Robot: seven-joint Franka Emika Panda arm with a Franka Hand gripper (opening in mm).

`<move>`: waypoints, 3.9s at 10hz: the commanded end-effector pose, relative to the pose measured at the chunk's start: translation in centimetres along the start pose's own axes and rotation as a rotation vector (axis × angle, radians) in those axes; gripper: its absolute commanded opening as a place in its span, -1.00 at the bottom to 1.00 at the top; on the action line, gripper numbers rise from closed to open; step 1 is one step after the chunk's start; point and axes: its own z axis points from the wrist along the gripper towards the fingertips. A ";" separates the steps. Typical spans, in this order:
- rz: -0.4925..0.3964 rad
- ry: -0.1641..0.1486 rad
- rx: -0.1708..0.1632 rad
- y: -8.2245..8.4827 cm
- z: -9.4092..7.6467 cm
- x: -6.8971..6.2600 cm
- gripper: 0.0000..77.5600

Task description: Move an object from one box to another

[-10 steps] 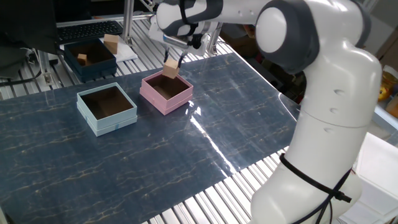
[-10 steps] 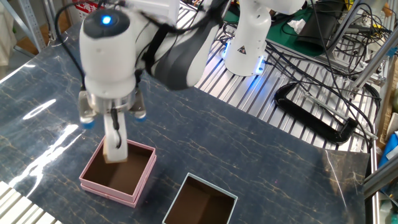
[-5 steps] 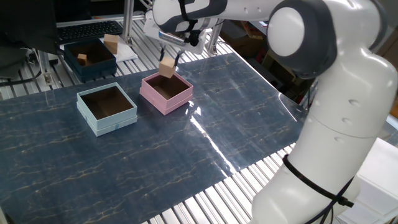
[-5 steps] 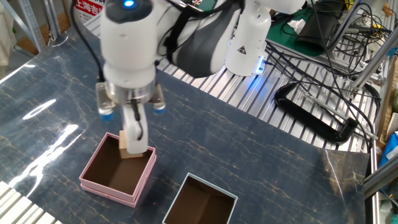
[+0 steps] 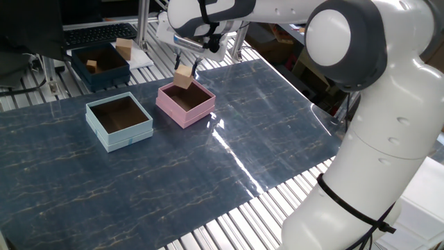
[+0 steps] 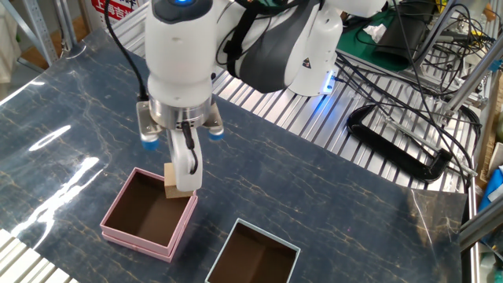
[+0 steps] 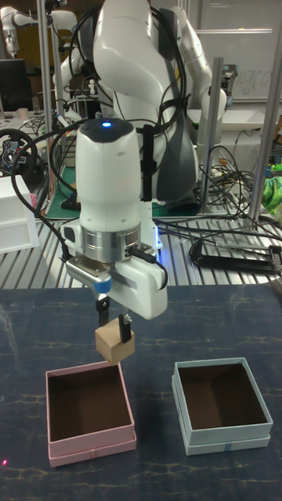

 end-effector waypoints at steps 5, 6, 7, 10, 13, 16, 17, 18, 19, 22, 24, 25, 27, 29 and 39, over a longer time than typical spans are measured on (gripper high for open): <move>-0.189 -0.014 -0.002 0.0 -0.2 0.0 -0.95; -0.254 -0.012 -0.006 0.0 -0.2 0.0 -0.95; -0.281 -0.012 -0.009 0.0 -0.2 0.0 -0.95; -0.376 -0.024 -0.021 0.0 -0.2 0.0 -0.95; -0.372 -0.015 -0.028 0.0 -0.2 0.0 -0.95; -0.374 -0.009 -0.026 0.0 -0.2 0.0 -0.95; -0.373 -0.009 -0.025 0.0 -0.2 0.0 -0.95; -0.373 -0.007 -0.025 0.0 -0.2 0.0 -0.95; -0.376 -0.007 -0.023 0.0 -0.2 0.0 -0.95; -0.377 -0.007 -0.021 0.0 -0.2 0.0 -0.95; -0.382 -0.005 -0.020 0.0 -0.2 0.0 -0.95; -0.400 -0.005 -0.020 0.0 -0.2 0.0 -0.95; -0.401 -0.006 -0.020 0.0 -0.2 0.0 -0.95; -0.381 -0.009 -0.009 0.0 -0.2 0.0 -0.95; -0.231 -0.005 -0.011 2.7 0.7 6.0 -0.95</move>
